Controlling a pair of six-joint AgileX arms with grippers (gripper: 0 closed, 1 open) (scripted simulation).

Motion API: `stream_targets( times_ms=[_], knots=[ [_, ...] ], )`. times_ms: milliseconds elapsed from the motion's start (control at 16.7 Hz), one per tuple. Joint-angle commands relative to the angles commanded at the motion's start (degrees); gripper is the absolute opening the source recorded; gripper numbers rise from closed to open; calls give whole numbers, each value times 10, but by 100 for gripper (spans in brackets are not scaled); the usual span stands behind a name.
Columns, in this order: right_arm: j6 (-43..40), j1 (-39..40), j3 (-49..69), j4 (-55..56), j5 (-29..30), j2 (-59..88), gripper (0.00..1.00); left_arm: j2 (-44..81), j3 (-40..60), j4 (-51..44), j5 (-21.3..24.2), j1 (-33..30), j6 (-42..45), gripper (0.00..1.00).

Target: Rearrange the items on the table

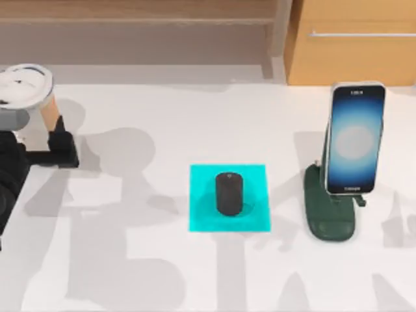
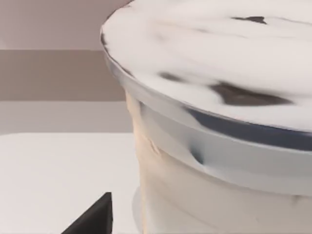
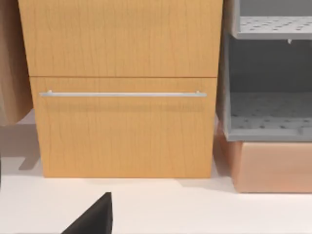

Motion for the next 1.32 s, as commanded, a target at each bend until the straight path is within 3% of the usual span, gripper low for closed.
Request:
stream_targets(
  times_ms=[780, 1320],
  knots=[
    [0, 0, 0, 0, 0, 0, 100, 54, 68, -13, 1, 0, 0, 100],
    [0, 0, 0, 0, 0, 0, 100, 54, 68, -13, 1, 0, 0, 32]
  ],
)
